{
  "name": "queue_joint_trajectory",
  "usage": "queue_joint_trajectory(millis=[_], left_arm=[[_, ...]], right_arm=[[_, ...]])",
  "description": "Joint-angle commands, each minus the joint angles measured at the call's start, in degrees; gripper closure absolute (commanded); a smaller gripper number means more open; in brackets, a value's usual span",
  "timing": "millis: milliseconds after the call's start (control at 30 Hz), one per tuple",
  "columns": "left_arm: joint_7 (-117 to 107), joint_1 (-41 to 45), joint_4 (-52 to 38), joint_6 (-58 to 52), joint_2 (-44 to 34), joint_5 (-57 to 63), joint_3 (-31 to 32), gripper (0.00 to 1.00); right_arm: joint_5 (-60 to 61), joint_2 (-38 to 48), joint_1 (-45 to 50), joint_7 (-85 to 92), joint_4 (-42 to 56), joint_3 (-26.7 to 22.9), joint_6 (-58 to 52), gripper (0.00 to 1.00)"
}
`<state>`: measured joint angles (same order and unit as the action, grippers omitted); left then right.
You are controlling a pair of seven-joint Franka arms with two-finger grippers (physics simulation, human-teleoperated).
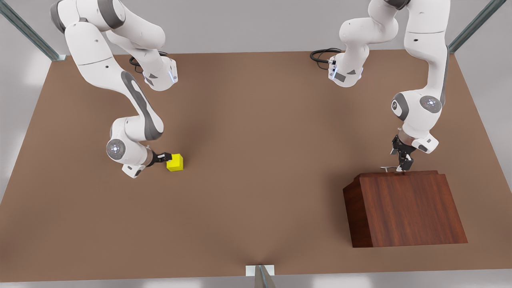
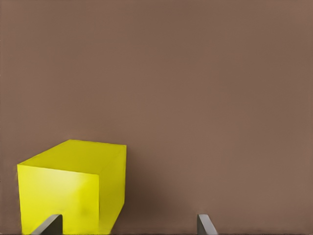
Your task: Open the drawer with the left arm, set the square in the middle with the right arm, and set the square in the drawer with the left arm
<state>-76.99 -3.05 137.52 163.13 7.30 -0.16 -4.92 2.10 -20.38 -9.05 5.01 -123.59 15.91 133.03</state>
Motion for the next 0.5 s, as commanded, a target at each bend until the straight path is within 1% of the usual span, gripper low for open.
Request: queue_joint_trajectory(millis=[0,267,367,467], left_arm=[[0.00,-0.02,0.03,-0.01,0.00,-0.10,0.00,0.00],[-0.44,-0.02,0.38,-3.00,-0.97,-0.10,0.00,0.00],[-0.97,-0.02,0.91,-2.73,-2.55,-0.19,-0.09,0.00],[-1.06,-0.02,2.14,-2.20,-3.35,-0.19,-0.09,0.00]], right_arm=[[0.01,0.07,0.00,0.00,0.02,0.00,-0.14,0.00],[0.45,0.60,1.49,-1.76,0.11,0.97,-0.06,0.00],[0.45,0.25,2.11,-4.92,0.37,2.29,0.21,0.00],[0.45,-0.36,2.19,-6.24,0.46,2.46,1.00,0.00]])
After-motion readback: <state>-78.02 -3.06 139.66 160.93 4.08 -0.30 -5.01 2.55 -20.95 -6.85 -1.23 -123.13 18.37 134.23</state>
